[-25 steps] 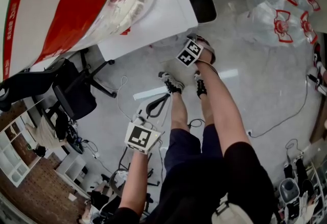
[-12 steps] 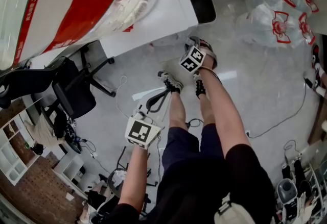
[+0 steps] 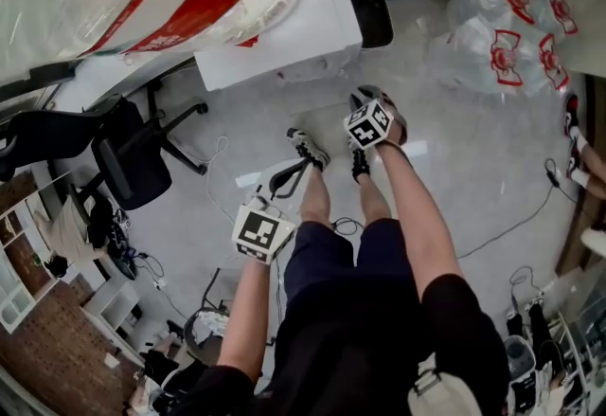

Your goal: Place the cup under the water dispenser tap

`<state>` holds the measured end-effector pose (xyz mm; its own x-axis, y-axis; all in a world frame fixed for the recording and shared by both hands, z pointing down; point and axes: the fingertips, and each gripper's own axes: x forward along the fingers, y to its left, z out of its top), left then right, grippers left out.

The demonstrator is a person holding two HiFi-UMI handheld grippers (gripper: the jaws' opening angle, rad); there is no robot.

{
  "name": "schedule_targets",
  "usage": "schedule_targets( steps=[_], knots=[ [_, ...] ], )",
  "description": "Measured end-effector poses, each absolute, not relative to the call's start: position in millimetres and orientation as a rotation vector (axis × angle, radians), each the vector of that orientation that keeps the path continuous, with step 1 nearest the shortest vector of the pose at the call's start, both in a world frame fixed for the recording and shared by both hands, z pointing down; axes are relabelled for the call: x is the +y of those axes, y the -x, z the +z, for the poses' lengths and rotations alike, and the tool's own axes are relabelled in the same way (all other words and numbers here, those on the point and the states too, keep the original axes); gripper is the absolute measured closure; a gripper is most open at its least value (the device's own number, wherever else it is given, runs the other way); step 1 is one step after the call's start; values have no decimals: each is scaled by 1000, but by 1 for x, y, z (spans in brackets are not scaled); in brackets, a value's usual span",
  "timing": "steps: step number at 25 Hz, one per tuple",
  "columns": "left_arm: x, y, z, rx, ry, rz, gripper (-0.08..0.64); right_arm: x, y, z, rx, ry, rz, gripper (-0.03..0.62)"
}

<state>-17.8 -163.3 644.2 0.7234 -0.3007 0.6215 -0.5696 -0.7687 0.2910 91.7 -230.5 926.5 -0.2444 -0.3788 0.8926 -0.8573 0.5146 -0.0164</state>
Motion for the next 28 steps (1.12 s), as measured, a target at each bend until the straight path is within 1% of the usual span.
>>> schedule_targets(
  steps=[1, 3, 6, 9, 13, 18, 28],
  knots=[
    [-163, 18, 640, -669, -2463, 767, 560, -220, -95, 920, -1838, -1020, 674, 528],
    [-166, 16, 630, -682, -2492, 742, 560, -202, -102, 909, -1850, -999, 710, 575],
    [-164, 15, 617, -691, -2488, 732, 560, -176, -113, 885, -1865, -969, 764, 594],
    [-157, 16, 606, -689, -2516, 748, 560, -148, -111, 857, -1897, -930, 817, 597],
    [-139, 5, 593, -646, -2567, 773, 560, -124, -92, 793, -2036, -867, 836, 597],
    [-124, -13, 579, -631, -2584, 757, 560, -105, -89, 724, -2123, -886, 877, 597],
    [-130, -31, 502, -551, -2746, 688, 560, -135, -86, 592, -2296, -990, 653, 597]
  ],
)
